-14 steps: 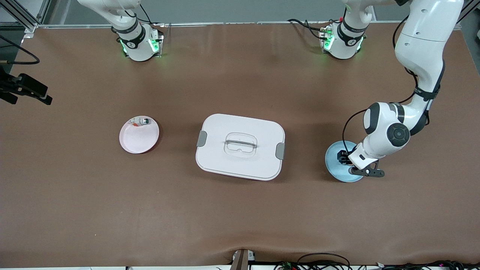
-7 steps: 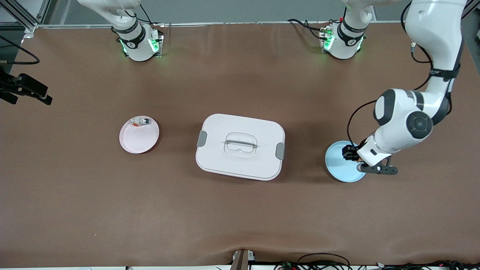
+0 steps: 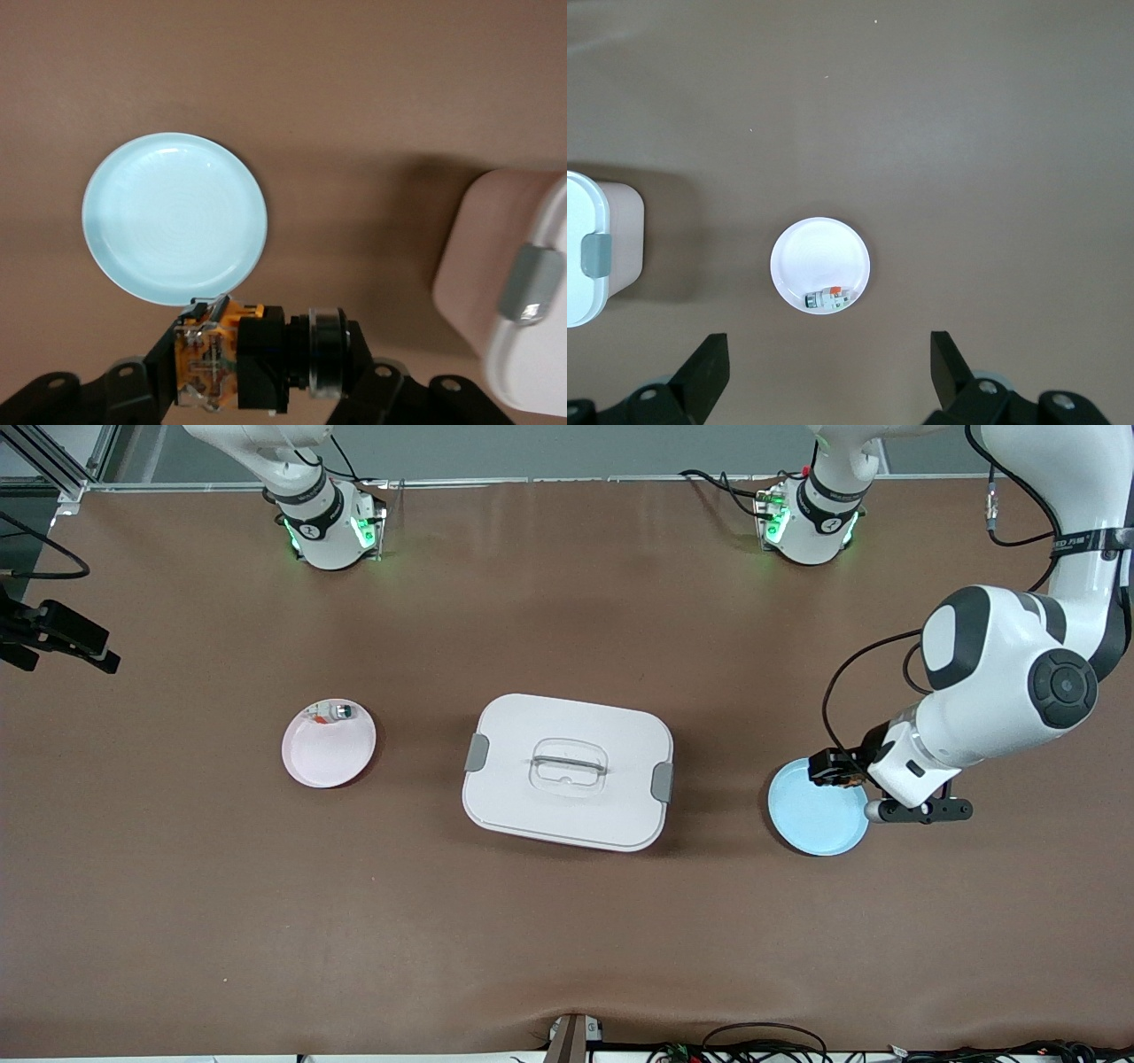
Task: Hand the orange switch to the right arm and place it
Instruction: 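Lift the switch with the left gripper and carry it over the box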
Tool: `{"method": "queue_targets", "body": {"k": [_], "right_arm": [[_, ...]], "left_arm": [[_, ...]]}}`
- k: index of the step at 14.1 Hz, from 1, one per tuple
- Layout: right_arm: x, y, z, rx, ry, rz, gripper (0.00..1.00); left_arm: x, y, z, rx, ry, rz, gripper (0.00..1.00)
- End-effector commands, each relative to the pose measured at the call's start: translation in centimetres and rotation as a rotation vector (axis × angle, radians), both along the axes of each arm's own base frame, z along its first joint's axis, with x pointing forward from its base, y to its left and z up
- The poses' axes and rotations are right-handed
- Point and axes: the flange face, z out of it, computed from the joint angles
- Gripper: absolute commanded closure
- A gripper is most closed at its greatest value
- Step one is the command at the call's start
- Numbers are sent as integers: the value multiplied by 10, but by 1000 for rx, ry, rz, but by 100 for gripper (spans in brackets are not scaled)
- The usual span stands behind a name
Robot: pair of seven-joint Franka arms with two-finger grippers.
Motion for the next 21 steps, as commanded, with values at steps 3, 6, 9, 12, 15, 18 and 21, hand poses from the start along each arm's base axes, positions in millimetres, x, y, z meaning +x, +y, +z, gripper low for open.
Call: {"method": "queue_targets", "body": {"k": [3,6,9,12,15,18,21], "right_arm": [[4,-6,-8,-7,7,0,0],[19,-10,-32,0,39,-5,0],[31,-11,-55,-2,78,-3,0],[39,-12,-78,2,123,-1,0],[40,-9,-89,15,155,-11,0],[39,2,-100,70,173,-9,0],[29,-6,-130,322,207,-105,0]], "left_arm": [[-6,-68,43,-86,77,273,100],[-17,-122,59,-115,123,413,100],[-34,-181,60,-108,195,611,100],[-43,-222,69,-114,243,748,100],[-54,-264,75,-122,291,883,100],[-67,-290,81,-139,318,1011,100],[-77,-315,79,-152,344,1081,100]]}}
